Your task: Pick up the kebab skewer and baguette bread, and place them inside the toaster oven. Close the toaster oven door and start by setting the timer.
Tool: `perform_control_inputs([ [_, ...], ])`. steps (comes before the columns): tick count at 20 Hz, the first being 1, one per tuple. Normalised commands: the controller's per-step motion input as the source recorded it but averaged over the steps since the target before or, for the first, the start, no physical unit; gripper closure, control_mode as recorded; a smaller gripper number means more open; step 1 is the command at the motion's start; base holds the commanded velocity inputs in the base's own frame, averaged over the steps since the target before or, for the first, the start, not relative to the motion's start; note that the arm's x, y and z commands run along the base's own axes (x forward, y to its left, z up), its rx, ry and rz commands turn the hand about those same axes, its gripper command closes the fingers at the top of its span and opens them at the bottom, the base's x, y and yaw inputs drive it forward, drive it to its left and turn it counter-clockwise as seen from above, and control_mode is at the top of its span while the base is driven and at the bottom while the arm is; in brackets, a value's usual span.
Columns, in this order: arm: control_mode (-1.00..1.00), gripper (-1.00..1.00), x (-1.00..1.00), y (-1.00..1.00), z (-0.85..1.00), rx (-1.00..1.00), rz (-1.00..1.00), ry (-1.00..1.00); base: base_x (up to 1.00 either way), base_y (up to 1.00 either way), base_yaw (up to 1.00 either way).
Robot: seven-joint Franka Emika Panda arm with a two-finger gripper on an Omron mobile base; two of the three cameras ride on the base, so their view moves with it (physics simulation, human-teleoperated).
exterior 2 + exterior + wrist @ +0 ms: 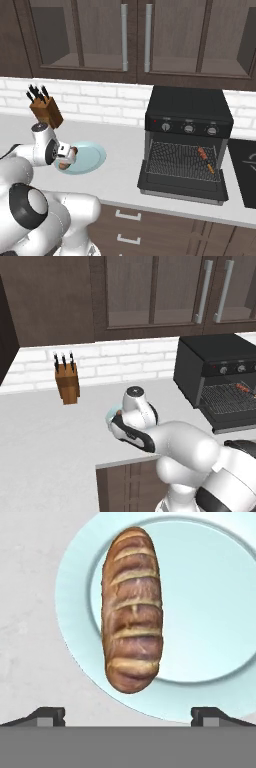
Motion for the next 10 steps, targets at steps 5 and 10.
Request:
perform_control_inputs([
  [5,-1.00,-1.00,0.25,-0.03,-0.22,0.00,0.00,0.00,0.00,0.00,0.00],
  [10,-1.00,-1.00,0.32,0.00,-0.15,0.00,0.00,0.00,0.00,0.00,0.00],
])
